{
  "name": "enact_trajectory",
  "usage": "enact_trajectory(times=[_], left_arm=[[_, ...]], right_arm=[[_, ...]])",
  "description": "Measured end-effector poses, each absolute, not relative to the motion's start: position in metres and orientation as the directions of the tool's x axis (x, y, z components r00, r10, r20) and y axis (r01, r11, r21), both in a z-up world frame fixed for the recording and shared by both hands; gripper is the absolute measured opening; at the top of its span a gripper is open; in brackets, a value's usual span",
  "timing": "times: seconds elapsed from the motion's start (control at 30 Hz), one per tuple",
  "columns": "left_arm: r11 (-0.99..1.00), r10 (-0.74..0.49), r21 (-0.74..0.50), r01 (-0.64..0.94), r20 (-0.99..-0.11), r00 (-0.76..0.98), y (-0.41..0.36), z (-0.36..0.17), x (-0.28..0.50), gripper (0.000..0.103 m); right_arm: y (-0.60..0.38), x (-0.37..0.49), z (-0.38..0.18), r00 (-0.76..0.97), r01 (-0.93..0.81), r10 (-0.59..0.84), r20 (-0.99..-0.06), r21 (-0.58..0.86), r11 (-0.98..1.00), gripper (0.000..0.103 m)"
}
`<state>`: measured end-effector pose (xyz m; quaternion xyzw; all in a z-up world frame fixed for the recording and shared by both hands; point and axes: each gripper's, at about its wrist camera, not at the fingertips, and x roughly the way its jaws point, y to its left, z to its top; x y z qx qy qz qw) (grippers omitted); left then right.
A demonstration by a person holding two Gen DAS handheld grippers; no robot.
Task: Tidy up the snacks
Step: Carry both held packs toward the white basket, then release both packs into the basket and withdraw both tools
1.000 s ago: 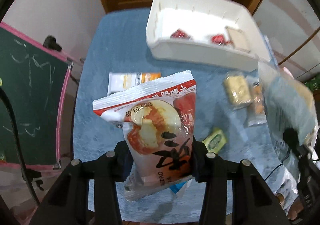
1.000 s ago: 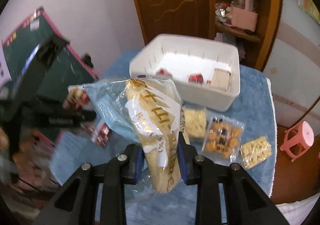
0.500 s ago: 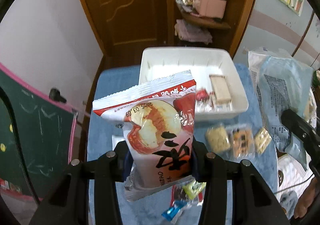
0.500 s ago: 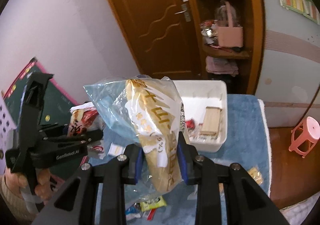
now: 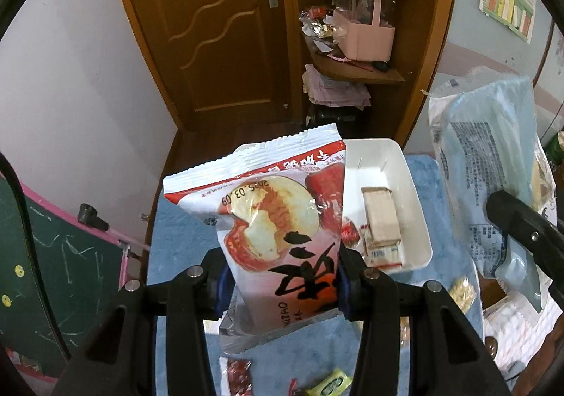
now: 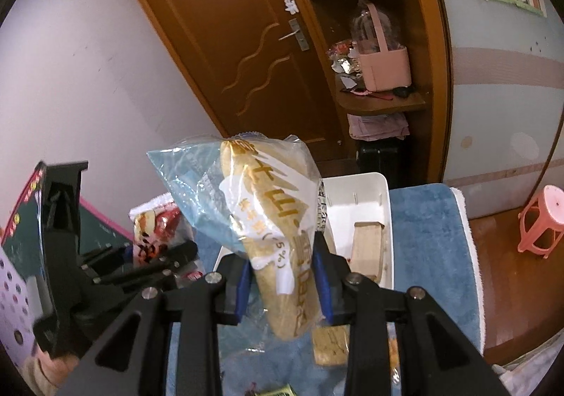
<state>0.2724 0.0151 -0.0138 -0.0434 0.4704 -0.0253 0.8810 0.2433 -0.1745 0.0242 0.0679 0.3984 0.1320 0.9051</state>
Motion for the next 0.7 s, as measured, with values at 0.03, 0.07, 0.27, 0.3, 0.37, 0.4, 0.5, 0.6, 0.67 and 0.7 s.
enact_trajectory(times=[0.03, 0.07, 0.27, 0.3, 0.37, 0.4, 0.5, 0.6, 0.67, 0.7], left_arm=[[0.995, -0.085, -0.101, 0.003, -0.825, 0.559, 0.014, -0.016, 0.277, 0.044], [0.995, -0.081, -0.098, -0.001, -0.826, 0.558, 0.012, -0.019, 0.283, 0.044], [0.997, -0.056, -0.08, -0.021, -0.837, 0.544, 0.004, -0.035, 0.309, 0.045], [0.997, -0.05, -0.077, -0.027, -0.837, 0.545, 0.004, -0.038, 0.312, 0.046], [0.997, -0.033, -0.067, -0.042, -0.839, 0.544, 0.003, -0.046, 0.319, 0.053], [0.997, -0.026, -0.059, -0.045, -0.844, 0.536, 0.003, -0.051, 0.323, 0.074], [0.997, 0.006, -0.039, -0.073, -0.846, 0.533, 0.005, -0.06, 0.328, 0.095], [0.997, -0.002, -0.044, -0.069, -0.856, 0.517, 0.007, -0.066, 0.328, 0.095], [0.996, -0.001, -0.044, -0.072, -0.861, 0.509, 0.01, -0.07, 0.327, 0.095], [0.996, 0.003, -0.04, -0.075, -0.862, 0.507, 0.011, -0.07, 0.326, 0.095]], right_arm=[[-0.175, 0.249, 0.023, 0.647, -0.178, 0.292, -0.705, 0.232, 0.956, 0.032], [-0.175, 0.255, 0.021, 0.646, -0.168, 0.29, -0.707, 0.238, 0.957, 0.032], [-0.174, 0.293, 0.003, 0.623, -0.113, 0.271, -0.734, 0.259, 0.959, 0.035], [-0.174, 0.3, -0.002, 0.619, -0.104, 0.264, -0.74, 0.256, 0.961, 0.036], [-0.173, 0.313, -0.013, 0.595, -0.086, 0.243, -0.766, 0.239, 0.967, 0.044], [-0.173, 0.318, -0.02, 0.579, -0.077, 0.243, -0.778, 0.244, 0.967, 0.055], [-0.176, 0.328, -0.036, 0.56, -0.047, 0.241, -0.792, 0.259, 0.965, 0.066], [-0.174, 0.326, -0.039, 0.565, -0.051, 0.232, -0.792, 0.247, 0.968, 0.072], [-0.172, 0.325, -0.04, 0.567, -0.057, 0.229, -0.791, 0.239, 0.969, 0.074], [-0.17, 0.323, -0.04, 0.567, -0.063, 0.226, -0.792, 0.231, 0.971, 0.074]])
